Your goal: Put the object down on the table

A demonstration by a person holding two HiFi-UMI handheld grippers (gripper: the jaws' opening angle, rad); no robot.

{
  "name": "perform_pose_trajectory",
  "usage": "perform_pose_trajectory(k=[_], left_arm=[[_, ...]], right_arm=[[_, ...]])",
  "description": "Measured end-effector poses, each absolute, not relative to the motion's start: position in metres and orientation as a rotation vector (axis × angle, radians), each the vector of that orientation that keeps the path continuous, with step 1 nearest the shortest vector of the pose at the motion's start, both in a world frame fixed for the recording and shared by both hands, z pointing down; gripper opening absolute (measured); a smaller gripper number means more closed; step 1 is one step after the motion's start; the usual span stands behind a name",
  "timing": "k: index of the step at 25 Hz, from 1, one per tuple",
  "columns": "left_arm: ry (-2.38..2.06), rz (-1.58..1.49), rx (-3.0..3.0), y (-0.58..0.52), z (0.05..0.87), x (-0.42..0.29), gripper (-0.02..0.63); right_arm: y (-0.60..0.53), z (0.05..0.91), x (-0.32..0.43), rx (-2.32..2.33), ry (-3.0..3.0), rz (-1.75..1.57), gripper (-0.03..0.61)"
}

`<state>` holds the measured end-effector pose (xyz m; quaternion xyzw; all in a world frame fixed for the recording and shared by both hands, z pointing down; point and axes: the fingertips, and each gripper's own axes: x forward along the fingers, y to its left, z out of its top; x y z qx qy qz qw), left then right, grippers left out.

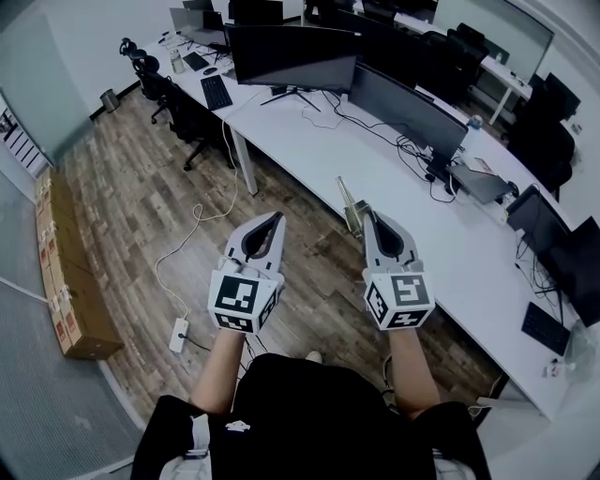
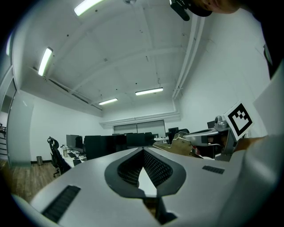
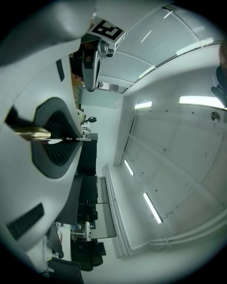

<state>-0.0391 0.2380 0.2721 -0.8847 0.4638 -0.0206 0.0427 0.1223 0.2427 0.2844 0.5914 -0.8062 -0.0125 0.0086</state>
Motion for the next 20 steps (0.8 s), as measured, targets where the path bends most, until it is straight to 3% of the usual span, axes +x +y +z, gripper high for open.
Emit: perform_pose_trajectory(k=[20], left_arm=[[1.448, -0.069, -2.7, 0.189, 0.282, -0.018, 0.012]], right_arm=[[0.19, 0.294, 0.139, 1.796, -2.546, -0.039, 0.025]])
